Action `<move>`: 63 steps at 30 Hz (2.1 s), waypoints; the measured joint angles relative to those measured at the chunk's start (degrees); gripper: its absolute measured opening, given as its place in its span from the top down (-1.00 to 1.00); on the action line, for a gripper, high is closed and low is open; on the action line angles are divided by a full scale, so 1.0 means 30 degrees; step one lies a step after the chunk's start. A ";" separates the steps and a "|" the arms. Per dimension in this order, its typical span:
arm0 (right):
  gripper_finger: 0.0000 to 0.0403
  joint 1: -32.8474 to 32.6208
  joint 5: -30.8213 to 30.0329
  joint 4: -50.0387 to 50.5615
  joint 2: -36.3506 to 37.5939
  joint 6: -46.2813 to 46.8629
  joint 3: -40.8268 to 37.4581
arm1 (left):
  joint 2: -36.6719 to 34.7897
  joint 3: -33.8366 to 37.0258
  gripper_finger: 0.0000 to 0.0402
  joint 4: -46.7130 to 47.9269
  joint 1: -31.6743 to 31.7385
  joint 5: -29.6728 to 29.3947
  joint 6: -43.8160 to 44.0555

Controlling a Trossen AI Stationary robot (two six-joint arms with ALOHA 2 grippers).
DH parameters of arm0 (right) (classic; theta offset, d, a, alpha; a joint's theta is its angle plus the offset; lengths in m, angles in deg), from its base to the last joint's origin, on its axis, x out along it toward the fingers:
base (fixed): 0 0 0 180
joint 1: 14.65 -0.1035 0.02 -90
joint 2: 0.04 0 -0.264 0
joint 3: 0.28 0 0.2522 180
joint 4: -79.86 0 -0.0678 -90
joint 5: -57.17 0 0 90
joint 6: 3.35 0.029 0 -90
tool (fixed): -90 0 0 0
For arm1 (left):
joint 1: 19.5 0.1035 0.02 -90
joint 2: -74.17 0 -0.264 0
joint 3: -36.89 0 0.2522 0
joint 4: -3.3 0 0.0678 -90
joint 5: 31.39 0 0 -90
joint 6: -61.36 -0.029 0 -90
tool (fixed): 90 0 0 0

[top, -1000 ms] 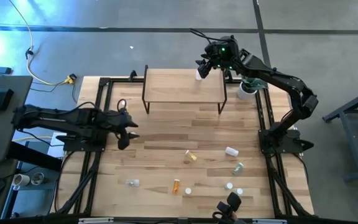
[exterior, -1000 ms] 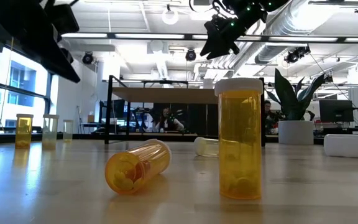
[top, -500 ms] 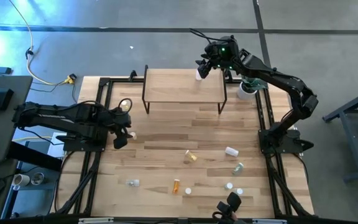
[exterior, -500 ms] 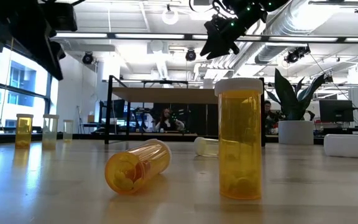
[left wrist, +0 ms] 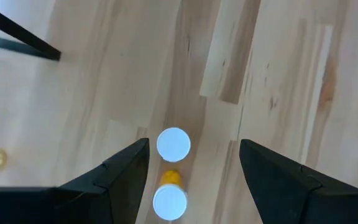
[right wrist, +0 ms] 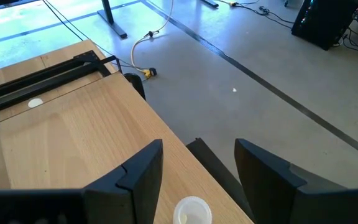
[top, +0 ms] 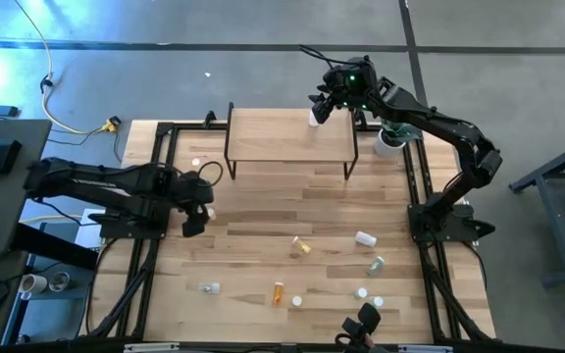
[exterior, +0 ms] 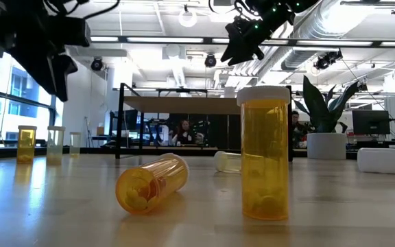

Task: Pick and place medicine bottles onto shelf by color
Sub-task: Put the middle left yellow pill bottle on the shelf

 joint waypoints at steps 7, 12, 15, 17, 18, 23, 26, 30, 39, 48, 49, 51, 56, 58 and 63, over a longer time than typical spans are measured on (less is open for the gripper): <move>0.05 0.0000 0.0000 0.0000 0.0000 0.0004 0.0000 | 0.1977 0.0000 -0.19 0.0061 0.0000 -0.0433 0.0259; 0.05 0.0000 0.0000 0.0000 0.0000 0.0007 0.0000 | 0.3043 0.0000 -0.19 0.0074 0.0015 -0.1005 0.0747; 0.05 0.0000 0.0000 0.0000 0.0000 0.0007 0.0000 | 0.3500 0.0007 -0.19 0.0066 0.0007 -0.1012 0.0780; 0.05 0.0000 0.0000 0.0000 0.0000 0.0006 0.0000 | 0.3852 0.0007 -0.19 0.0036 0.0007 -0.1019 0.0784; 0.05 0.0000 0.0000 0.0000 0.0000 0.0003 0.0000 | 0.3972 0.0007 -0.19 0.0032 0.0007 -0.1020 0.0788; 0.05 0.0000 0.0000 0.0000 0.0000 0.0001 0.0000 | 0.4540 0.0007 -0.19 -0.0061 0.0007 -0.1027 0.0790; 0.05 0.0000 0.0000 0.0007 0.0000 0.0000 0.0000 | 0.4779 0.0015 -0.19 -0.0135 0.0007 -0.1027 0.0790; 0.05 0.0000 0.0000 0.0007 0.0000 0.0000 0.0000 | 0.5078 0.0015 -0.19 -0.0536 0.0007 -0.1059 0.0790; 0.05 0.0000 0.0000 0.0007 0.0000 -0.0007 0.0000 | 0.5561 0.0015 -0.19 -0.0616 0.0007 -0.1020 0.0794; 0.05 0.0000 0.0000 0.0015 0.0000 -0.0044 0.0000 | 0.5569 0.0015 -0.13 -0.0627 0.0007 -0.1010 0.0790; 0.05 0.0000 0.0000 0.0015 0.0000 -0.0044 0.0000 | 0.5569 0.0015 -0.11 -0.0625 0.0007 -0.1005 0.0790; 0.05 0.0000 0.0000 0.0015 0.0000 -0.0044 0.0000 | 0.5569 0.0015 -0.05 -0.0627 0.0007 -0.0949 0.0787; 0.05 0.0000 0.0000 0.0015 0.0000 -0.0044 0.0000 | 0.5569 0.0015 0.10 -0.0657 0.0007 -0.0501 0.0440; 0.05 0.0000 0.0000 0.0021 0.0000 -0.0044 0.0000 | 0.5569 0.0015 0.14 -0.0670 0.0007 -0.0495 0.0433; 0.05 0.0000 0.0000 0.0015 0.0000 -0.0044 0.0000 | 0.5569 0.0015 0.23 -0.0708 0.0007 -0.0495 0.0433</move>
